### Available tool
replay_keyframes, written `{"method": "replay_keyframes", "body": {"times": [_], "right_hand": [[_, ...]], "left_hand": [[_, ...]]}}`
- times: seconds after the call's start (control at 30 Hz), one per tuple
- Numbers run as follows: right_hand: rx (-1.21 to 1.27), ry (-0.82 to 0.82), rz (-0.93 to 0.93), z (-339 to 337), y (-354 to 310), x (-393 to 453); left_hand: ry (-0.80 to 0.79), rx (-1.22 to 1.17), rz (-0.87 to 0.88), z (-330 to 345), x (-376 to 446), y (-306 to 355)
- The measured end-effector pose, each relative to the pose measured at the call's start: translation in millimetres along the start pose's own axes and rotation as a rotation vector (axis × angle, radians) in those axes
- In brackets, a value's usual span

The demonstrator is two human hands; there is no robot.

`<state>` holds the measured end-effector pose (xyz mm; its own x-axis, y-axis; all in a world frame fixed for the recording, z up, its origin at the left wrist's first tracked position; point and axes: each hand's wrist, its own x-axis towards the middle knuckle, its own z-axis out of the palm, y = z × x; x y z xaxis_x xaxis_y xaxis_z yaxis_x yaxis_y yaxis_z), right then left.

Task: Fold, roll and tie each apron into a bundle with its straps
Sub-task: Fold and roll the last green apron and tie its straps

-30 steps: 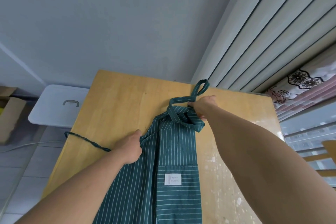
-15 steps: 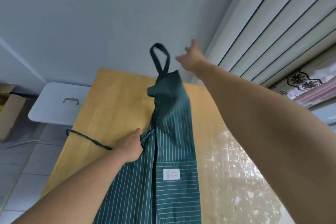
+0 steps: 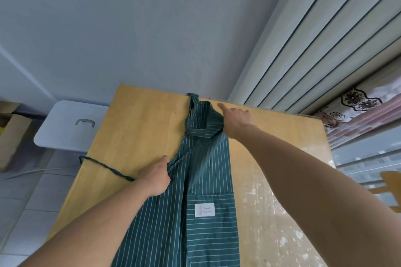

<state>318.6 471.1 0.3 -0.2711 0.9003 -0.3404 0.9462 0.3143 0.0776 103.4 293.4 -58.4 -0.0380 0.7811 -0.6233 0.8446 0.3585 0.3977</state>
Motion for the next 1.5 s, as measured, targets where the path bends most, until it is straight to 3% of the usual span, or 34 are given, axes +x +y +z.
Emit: {"method": "replay_keyframes", "body": {"times": [0.1, 0.23, 0.33, 0.4, 0.53, 0.6, 0.83, 0.9, 1.0, 1.2, 1.27, 1.37, 1.5], "right_hand": [[-0.159, 0.098, 0.052, 4.3, 1.6, 2.6], [-0.241, 0.101, -0.332, 3.9, -12.8, 8.3], [-0.352, 0.082, -0.429, -0.1, -19.0, 10.4], [-0.329, 0.075, -0.394, -5.5, -17.6, 13.0], [0.248, 0.137, -0.123, -25.5, -9.8, 21.7], [0.409, 0.202, -0.03, -29.9, -10.1, 27.5], [0.634, 0.17, 0.139, -3.3, -27.3, 8.0], [0.719, 0.076, 0.252, 14.1, -25.9, -10.7], [0.682, -0.101, 0.348, 39.5, -28.7, -49.7], [0.587, -0.137, 0.345, 62.0, -44.9, -135.4], [0.562, -0.169, 0.354, 71.8, -49.3, -160.9], [0.556, -0.23, 0.342, 88.3, -57.6, -200.7], [0.634, -0.334, 0.355, 113.8, -54.5, -235.2]], "left_hand": [[0.02, -0.025, 0.0, -0.7, -0.9, 2.2], [0.055, -0.017, 0.003, 0.0, -4.0, 6.3], [0.099, -0.079, -0.004, -0.5, -6.4, 6.4], [0.152, -0.159, 0.007, -1.0, -8.1, 1.5], [0.306, -0.19, 0.028, -2.7, -9.5, -15.7], [0.37, -0.117, 0.031, -5.3, -12.2, -21.2], [0.411, -0.098, -0.067, -8.9, -15.7, -25.4], [0.413, -0.089, -0.106, -9.7, -16.6, -25.3], [0.418, -0.006, -0.097, -9.6, -24.5, -27.3], [0.53, 0.401, -0.148, -15.8, -41.9, -40.8], [0.594, 0.442, -0.027, -12.8, -53.1, -54.8], [0.552, 0.546, 0.324, 17.7, -78.8, -71.3], [0.399, 0.392, 0.161, 53.5, -97.8, -76.6]]}}
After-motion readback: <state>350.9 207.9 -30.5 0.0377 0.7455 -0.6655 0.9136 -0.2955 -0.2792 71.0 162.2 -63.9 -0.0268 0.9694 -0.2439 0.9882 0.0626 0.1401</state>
